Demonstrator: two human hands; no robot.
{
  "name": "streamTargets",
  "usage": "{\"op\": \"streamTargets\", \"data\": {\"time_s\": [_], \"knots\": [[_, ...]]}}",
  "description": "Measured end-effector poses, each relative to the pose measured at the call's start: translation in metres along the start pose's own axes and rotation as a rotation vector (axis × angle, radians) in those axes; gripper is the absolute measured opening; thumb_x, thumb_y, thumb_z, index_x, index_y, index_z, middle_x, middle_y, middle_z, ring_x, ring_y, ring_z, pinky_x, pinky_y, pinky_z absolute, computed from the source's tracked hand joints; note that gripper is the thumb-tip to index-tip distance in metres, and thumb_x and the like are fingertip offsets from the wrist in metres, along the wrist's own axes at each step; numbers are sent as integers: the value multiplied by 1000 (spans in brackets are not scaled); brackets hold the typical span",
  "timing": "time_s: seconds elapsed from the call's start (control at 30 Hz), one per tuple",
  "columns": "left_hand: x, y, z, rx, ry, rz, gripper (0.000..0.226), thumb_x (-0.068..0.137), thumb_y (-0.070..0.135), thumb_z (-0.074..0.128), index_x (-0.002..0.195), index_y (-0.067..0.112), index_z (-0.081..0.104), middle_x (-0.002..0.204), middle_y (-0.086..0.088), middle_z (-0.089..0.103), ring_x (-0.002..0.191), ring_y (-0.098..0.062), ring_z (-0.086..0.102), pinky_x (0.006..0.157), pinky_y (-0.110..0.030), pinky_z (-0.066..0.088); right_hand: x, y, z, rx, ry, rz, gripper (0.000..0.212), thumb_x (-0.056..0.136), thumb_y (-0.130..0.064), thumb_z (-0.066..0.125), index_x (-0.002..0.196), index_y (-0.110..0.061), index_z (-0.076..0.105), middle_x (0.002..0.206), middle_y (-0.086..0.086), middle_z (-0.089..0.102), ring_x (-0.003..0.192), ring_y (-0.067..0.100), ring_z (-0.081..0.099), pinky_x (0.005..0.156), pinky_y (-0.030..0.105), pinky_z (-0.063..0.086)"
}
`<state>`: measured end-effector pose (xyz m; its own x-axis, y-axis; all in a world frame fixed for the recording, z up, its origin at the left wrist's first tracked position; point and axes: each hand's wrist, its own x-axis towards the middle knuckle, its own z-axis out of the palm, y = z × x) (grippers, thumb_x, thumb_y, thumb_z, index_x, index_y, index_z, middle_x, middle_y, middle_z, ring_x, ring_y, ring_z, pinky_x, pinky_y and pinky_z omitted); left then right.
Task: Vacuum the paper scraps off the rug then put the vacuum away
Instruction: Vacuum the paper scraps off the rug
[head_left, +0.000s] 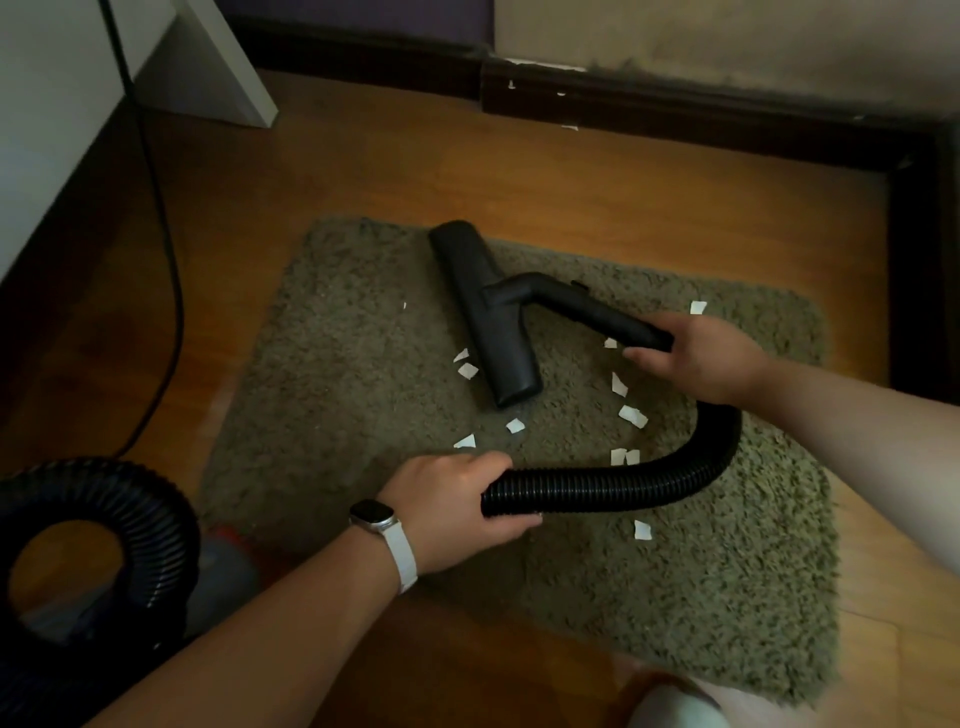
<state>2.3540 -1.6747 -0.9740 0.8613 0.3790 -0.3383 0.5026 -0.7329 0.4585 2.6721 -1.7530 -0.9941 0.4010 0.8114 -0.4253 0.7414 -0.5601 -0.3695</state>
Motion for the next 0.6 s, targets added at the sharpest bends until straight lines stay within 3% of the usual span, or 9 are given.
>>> {"op": "streamTargets", "data": {"time_s": [0.2,0.47,0.6], "knots": [[3,5,-3,28,39,-10,45,81,73,51,103,34,53,86,14,58,80,-6,57,68,-26,50,-2,9,-4,0,21,67,34,94,-52,59,115,-26,60,75,0,64,63,16,62,52,28,44],[-16,-4,4,14,21,29,48,82,72,50,108,32,56,90,12,61,81,-6,59,69,-32,54,-2,-26,6,-152,-85,-115,39,95,-51,57,126,-27,58,76,-6,64,64,9,59,57,30,49],[-20,-5,7,11,25,46,48,82,72,49,105,31,56,87,12,61,78,-7,59,66,-33,54,-5,-35,6,-231,-106,-168,41,95,-52,56,129,-30,55,71,-11,59,61,4,55,52,27,42]]}}
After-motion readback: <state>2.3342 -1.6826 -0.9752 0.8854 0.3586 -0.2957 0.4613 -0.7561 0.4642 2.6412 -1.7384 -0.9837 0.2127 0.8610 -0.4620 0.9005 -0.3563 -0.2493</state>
